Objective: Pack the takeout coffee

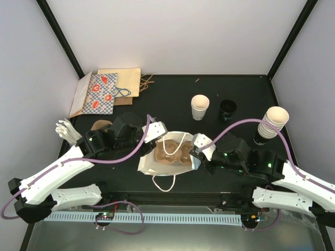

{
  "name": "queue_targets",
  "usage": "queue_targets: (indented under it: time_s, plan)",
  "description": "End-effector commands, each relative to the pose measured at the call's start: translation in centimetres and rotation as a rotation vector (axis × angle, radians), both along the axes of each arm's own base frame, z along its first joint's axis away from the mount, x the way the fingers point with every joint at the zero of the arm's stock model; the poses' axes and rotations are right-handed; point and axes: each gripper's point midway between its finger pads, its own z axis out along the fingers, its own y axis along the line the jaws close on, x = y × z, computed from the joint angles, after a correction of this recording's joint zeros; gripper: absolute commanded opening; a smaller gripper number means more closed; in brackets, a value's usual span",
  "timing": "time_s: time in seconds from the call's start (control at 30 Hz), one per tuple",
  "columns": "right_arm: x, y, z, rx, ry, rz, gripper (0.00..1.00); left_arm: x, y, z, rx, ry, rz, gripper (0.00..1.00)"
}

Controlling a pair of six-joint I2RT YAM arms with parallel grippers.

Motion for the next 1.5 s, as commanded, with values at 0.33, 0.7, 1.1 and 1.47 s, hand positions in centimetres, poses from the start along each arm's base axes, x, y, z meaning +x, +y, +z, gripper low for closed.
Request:
queue_targets:
  time_s: [0.33,0.7,1.1,1.47]
  plan:
    - [-2.0,2.6,3.8,-0.07,-0.244,0.334,0.01,-0.1,0.3,2.4,-0.025,-0.034,0.006,0.01]
    - [-0.6,1.7,0.2,-0.196,-0.158,0.206,0.01,0.2,1.0,3.0,-0.013,-0.029,0.051,0.02]
    - [1.2,-0.8,-4.1,-0.272,-0.13,0.036,0.01,0.0,-0.1,1.8,-0.041,0.051,0.051,0.02]
    - [0.0,0.1,-3.1,-0.287,-0.163,0.161,0.01,-0.3,-1.7,-0.6,-0.042,0.143,0.027,0.02]
